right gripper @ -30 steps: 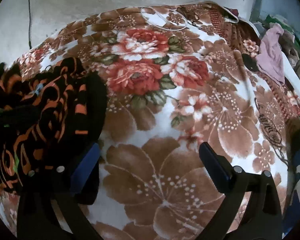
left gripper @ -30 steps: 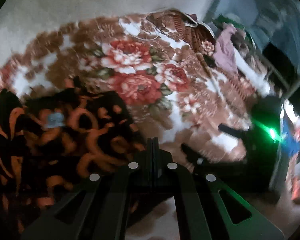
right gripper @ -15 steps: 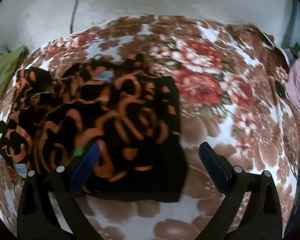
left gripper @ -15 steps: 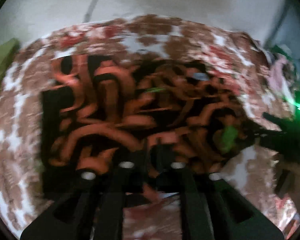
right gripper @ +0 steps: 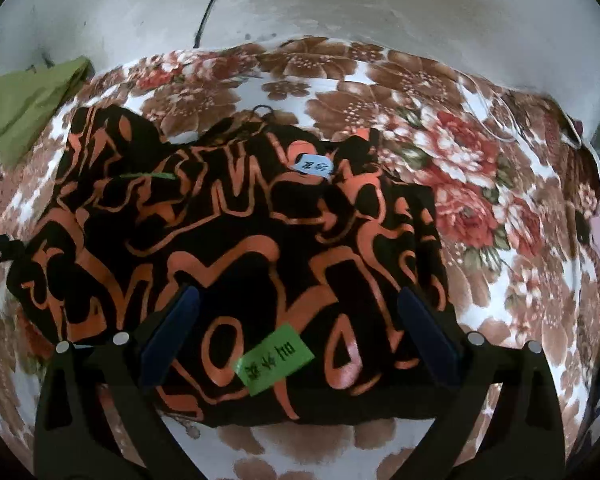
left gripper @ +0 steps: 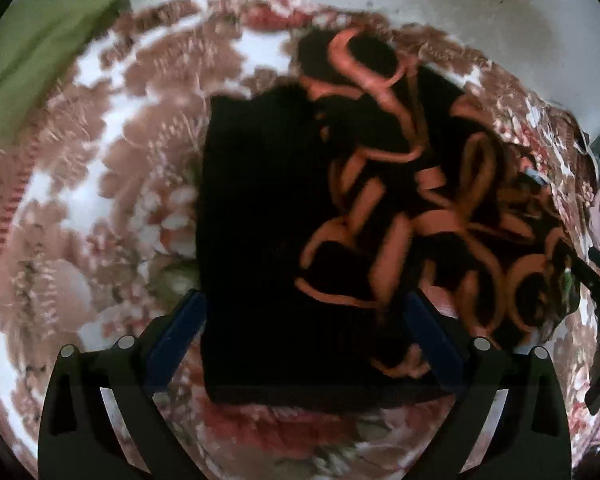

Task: Fold large clothes
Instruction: 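Press the folded hoodie flat with both tools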

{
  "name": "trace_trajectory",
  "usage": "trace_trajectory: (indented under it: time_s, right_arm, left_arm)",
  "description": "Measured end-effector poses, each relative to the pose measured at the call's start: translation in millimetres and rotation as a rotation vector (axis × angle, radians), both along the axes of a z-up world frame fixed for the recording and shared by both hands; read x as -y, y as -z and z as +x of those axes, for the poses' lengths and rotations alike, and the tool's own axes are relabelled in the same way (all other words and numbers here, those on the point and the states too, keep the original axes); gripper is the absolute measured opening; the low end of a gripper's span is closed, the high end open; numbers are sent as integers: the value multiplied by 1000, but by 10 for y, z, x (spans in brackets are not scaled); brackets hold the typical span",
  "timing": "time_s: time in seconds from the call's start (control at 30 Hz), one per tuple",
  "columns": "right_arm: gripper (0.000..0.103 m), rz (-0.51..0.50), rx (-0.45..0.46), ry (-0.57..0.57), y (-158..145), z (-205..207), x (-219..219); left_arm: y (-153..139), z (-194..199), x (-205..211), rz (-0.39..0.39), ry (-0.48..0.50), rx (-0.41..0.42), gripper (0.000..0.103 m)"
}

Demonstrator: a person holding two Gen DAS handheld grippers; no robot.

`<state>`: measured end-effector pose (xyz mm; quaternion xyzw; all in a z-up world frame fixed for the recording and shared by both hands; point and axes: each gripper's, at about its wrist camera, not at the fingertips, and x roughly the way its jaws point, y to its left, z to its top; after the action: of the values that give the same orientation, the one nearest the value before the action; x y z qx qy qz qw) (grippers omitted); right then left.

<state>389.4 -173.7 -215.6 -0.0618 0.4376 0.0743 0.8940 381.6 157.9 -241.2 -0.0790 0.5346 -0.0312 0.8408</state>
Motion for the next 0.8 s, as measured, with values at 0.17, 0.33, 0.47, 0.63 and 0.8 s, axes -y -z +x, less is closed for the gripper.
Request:
trace_trajectory:
  time_s: [0.17, 0.33, 0.47, 0.63, 0.8]
  right_arm:
    - [98, -29, -15, 10, 117, 33, 15]
    - [98, -38, -26, 12, 184, 57, 53]
    - [98, -41, -28, 7, 195, 72, 43]
    - [98, -58, -19, -17, 217, 102, 16]
    - [98, -46, -26, -26, 245, 132, 72]
  left_arm:
    - [263, 235, -105, -54, 54, -39, 99]
    - [356, 289, -236, -78, 54, -59, 99]
    - [454, 248, -418, -134, 0, -80, 99]
    - [474, 303, -358, -218, 28, -67, 98]
    - [404, 331, -223, -310, 129, -27, 79]
